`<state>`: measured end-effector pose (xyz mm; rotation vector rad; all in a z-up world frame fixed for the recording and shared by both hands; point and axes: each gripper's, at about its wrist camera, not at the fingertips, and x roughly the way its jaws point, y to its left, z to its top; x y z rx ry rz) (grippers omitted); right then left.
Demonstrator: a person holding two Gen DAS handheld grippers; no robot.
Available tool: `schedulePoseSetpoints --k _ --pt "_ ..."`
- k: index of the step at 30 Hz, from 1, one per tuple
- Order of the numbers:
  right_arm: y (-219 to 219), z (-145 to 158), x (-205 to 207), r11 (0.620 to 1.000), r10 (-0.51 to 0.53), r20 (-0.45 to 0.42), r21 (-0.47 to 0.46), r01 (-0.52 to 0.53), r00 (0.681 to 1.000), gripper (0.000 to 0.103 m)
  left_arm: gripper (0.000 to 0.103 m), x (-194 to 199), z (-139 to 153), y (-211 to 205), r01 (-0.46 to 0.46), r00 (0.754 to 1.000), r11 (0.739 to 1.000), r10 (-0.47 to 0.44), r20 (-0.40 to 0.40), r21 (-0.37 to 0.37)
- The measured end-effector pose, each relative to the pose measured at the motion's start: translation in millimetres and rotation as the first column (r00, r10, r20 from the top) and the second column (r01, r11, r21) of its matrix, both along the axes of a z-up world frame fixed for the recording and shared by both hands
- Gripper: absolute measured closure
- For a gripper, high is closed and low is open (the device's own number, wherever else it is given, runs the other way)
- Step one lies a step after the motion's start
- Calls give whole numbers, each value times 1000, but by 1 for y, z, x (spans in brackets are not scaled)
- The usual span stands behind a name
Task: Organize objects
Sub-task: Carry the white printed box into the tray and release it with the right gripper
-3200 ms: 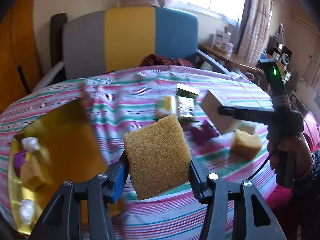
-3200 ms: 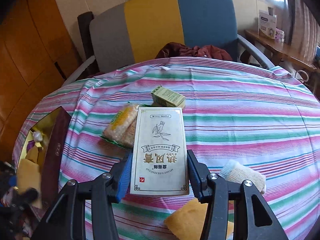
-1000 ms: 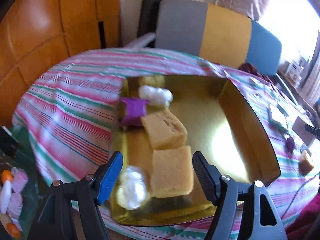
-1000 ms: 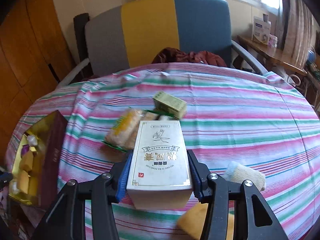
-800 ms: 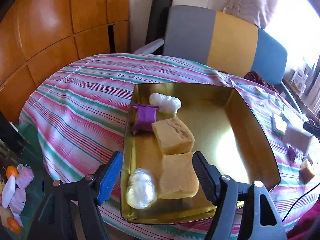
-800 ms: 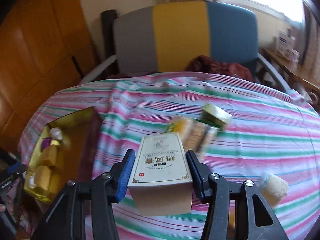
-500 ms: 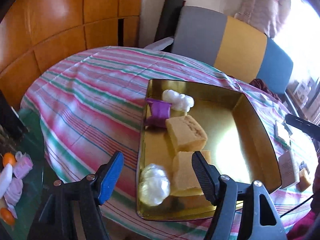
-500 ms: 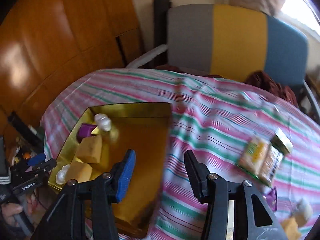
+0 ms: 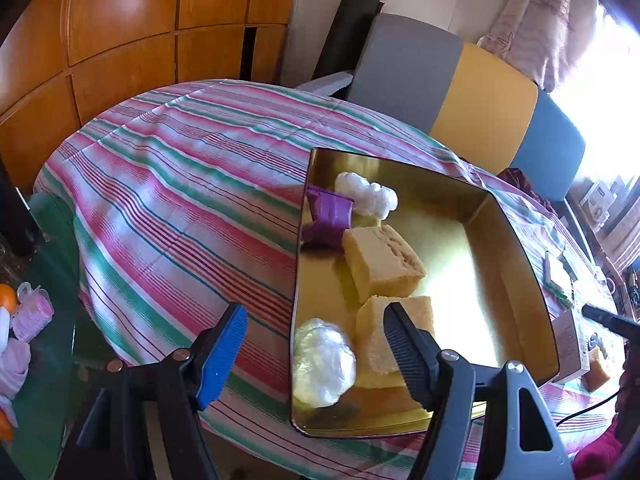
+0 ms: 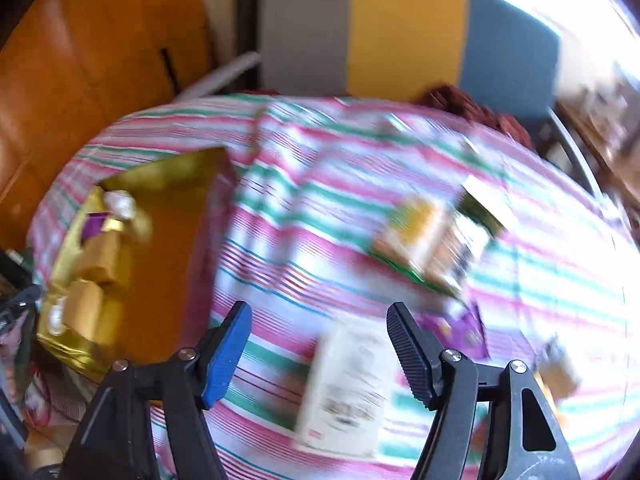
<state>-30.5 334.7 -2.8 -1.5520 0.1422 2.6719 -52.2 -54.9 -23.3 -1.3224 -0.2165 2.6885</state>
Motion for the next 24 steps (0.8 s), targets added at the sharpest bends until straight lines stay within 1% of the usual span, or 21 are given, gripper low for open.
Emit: schedulePoseSetpoints --k 1,2,4,6,7,8,9,10,12,14,16,18,21,22,24 --pt "6 -6 2 1000 -6 19 -7 7 1000 30 31 0 0 1 4 1000 1000 -4 0 0" --pt "8 -12 2 1000 -9 37 -15 9 999 25 31 1 1 3 8 1000 1000 -8 -1 0" --pt "6 -25 3 1000 -4 68 -20 6 998 21 31 2 3 6 17 1000 1000 -17 -3 1" --pt "1 -38 2 1000 9 89 -19 -7 996 22 31 4 4 9 26 1000 1000 -26 -7 -3" --pt "-2 -42 3 1000 9 98 4 -9 995 39 31 4 5 10 30 1000 1000 -30 -8 -3" --pt "-4 -46 2 1000 8 106 28 -11 994 52 31 4 5 10 32 999 999 -32 -8 -3" --pt "-4 -46 3 1000 5 96 30 -8 995 52 31 4 6 10 32 999 999 -32 -9 -3" --pt "-6 -44 3 999 6 89 31 -9 996 52 31 4 7 9 30 999 1000 -30 -12 -4" --pt "-9 -30 0 999 4 42 34 -5 999 52 31 3 7 8 26 1000 1000 -26 -14 -7" --pt "-16 -12 -6 1000 17 -4 4 -17 1000 52 31 2 8 6 19 1000 1000 -19 -18 -5" --pt "-31 8 -19 998 51 -51 -26 -52 997 52 31 2 9 4 15 1000 1000 -16 -22 -7" --pt "-55 21 -36 992 106 -79 -63 -111 991 52 31 2 11 1 13 1000 1000 -13 -26 -9" --pt "-99 27 -67 974 192 -79 -109 -199 978 52 35 2 12 -5 0 999 1000 0 -33 -14" --pt "-116 25 -79 967 218 -69 -117 -225 974 52 38 1 11 -8 -6 1000 1000 6 -31 -12" --pt "-143 14 -104 963 243 -30 -116 -245 970 52 38 0 9 -14 -25 999 1000 25 -27 -4"
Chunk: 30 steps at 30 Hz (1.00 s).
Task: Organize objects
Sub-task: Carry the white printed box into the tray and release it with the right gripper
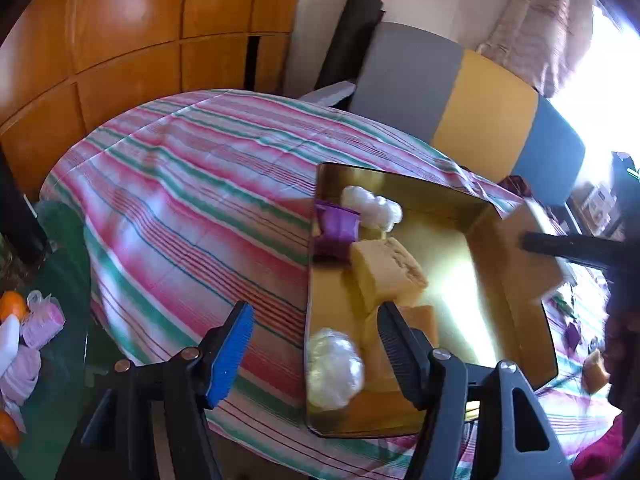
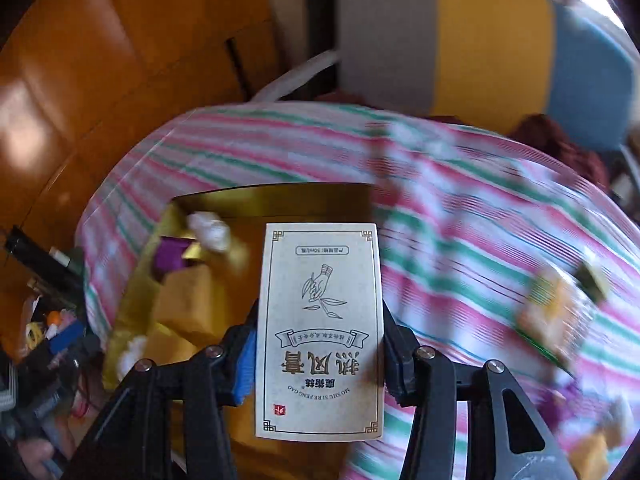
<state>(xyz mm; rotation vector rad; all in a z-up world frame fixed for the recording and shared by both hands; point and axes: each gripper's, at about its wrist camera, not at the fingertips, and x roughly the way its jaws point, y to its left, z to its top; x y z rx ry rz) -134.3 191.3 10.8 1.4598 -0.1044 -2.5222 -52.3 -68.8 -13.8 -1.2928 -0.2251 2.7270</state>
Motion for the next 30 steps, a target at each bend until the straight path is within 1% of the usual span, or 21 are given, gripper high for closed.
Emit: schedulePoseSetpoints --k 4,5,7,8,9,10,12,16,17,18,19,21,23,27,30 --pt "-42 -34 -49 1000 -30 96 5 29 995 52 38 -2 -6 -10 -17 1000 1000 17 20 18" --pt "-51 -41 -57 999 -31 111 -10 32 993 51 38 -2 -8 -11 -17 1000 1000 17 24 19" --pt "-69 -50 -67 996 0 148 -91 14 989 50 38 -3 -11 -14 -21 999 1000 20 32 21" --pt "-74 -52 -69 992 5 155 -123 14 988 45 38 -4 -12 -15 -23 999 999 22 35 23" --pt "-78 -52 -70 990 0 152 -139 22 988 43 38 -5 -14 -16 -23 999 999 22 39 25" --pt "-80 -52 -69 989 -3 144 -147 24 990 39 38 -5 -15 -16 -24 999 999 23 42 26" --pt "-83 -49 -60 987 14 132 -162 8 991 37 38 -5 -17 -16 -26 999 999 25 45 24" --pt "-78 -37 -38 992 31 87 -127 -20 996 35 38 -5 -18 -14 -35 998 999 35 44 11" --pt "-75 -34 -31 993 27 69 -116 -19 997 31 38 -4 -17 -13 -38 999 999 38 39 6" --pt "-73 -30 -25 995 23 49 -103 -18 999 30 38 -4 -15 -13 -40 999 999 40 33 1" --pt "-70 -27 -19 996 22 31 -90 -19 999 26 38 -4 -13 -12 -41 999 999 41 26 -6" --pt "-66 -20 -6 998 22 -13 -57 -22 1000 23 38 -1 -8 -9 -39 999 999 39 9 -17" --pt "-62 -14 8 1000 19 -56 -17 -20 998 18 38 3 -3 -4 -30 1000 999 30 -7 -23" --pt "-51 -2 38 999 14 -142 50 -7 990 15 38 11 6 7 1 1000 999 -2 -30 -37" --pt "-40 5 55 996 3 -187 85 13 982 13 38 16 11 18 36 998 998 -38 -44 -49"
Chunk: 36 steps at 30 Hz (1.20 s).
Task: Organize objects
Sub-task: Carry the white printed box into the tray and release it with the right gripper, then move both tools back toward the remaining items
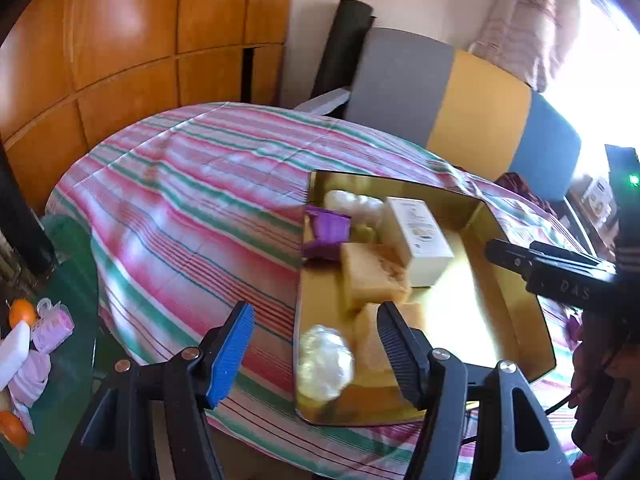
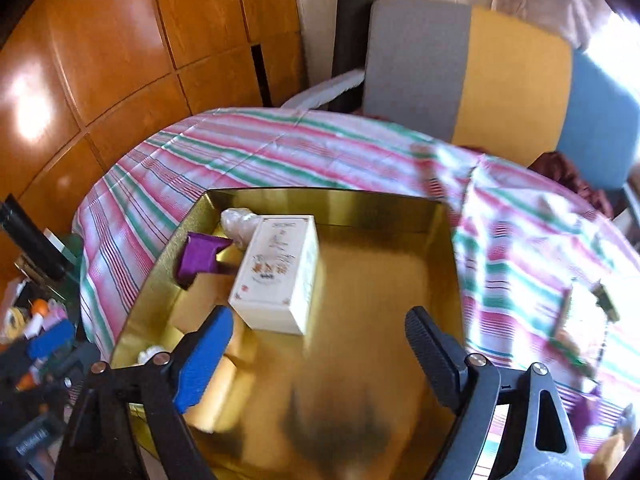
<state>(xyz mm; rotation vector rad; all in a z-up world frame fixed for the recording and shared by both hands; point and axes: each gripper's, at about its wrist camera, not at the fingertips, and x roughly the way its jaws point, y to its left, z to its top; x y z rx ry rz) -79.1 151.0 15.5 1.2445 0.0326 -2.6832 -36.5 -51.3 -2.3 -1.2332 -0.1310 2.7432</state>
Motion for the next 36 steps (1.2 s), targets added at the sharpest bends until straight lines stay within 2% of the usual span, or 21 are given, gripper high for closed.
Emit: schedulePoseSetpoints --k 6,14,22,26,36 --pt "27 11 37 998 -45 -65 41 47 997 13 38 14 11 24 76 997 997 -76 -23 -17" --pt "75 17 72 990 -136 -89 31 139 987 13 38 22 20 60 167 984 985 -169 -51 -40" --pt "136 16 93 966 -249 -83 46 253 965 12 39 25 25 100 294 954 955 -296 -52 -38" --pt "185 17 100 937 -343 -74 50 347 936 12 42 24 31 128 369 926 928 -372 -62 -55" --pt "315 18 108 821 -560 -86 75 566 824 12 43 7 41 214 526 847 847 -530 -51 -75"
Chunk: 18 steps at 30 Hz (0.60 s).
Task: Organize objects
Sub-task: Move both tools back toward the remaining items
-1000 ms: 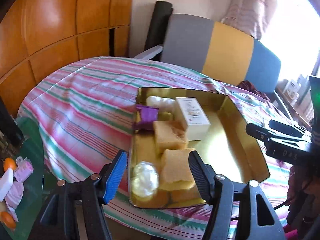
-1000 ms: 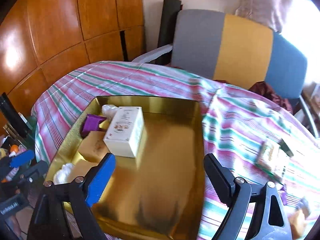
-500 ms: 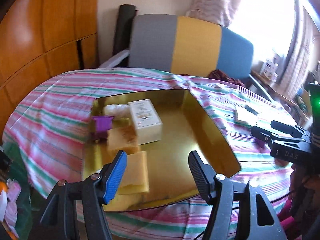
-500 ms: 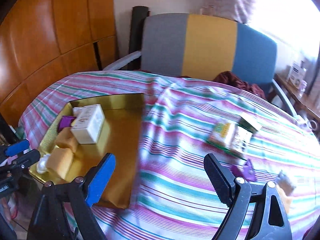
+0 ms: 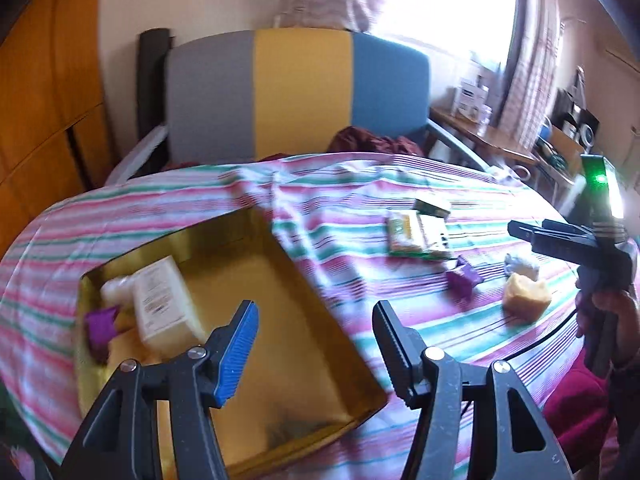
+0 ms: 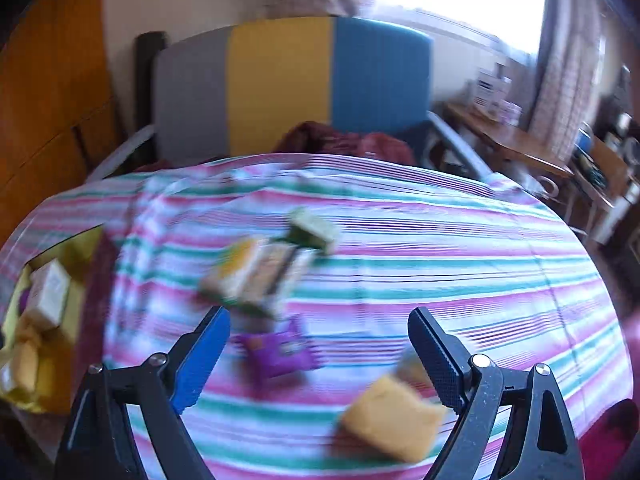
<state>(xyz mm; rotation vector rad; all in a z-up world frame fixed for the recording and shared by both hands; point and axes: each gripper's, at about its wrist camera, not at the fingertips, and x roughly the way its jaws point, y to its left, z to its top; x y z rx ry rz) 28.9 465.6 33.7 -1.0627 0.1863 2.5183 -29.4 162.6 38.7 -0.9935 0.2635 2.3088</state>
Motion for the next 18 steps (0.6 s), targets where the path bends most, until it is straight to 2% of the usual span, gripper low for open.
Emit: schedulePoseSetpoints --k 3,8,12,18 --pt "27 -10 2 999 -48 -4 0 48 999 12 43 -6 -1 35 41 999 999 -41 -1 -26" --pt "64 -21 16 980 -149 -44 -139 141 988 12 43 -26 -17 94 112 992 991 -108 59 -75" --pt "76 -19 21 963 -185 -75 -215 165 980 12 43 -45 -36 141 173 976 983 -163 144 -57" --pt "77 -24 18 951 -181 -44 -261 163 983 12 43 -71 -61 195 200 964 979 -189 185 -42"
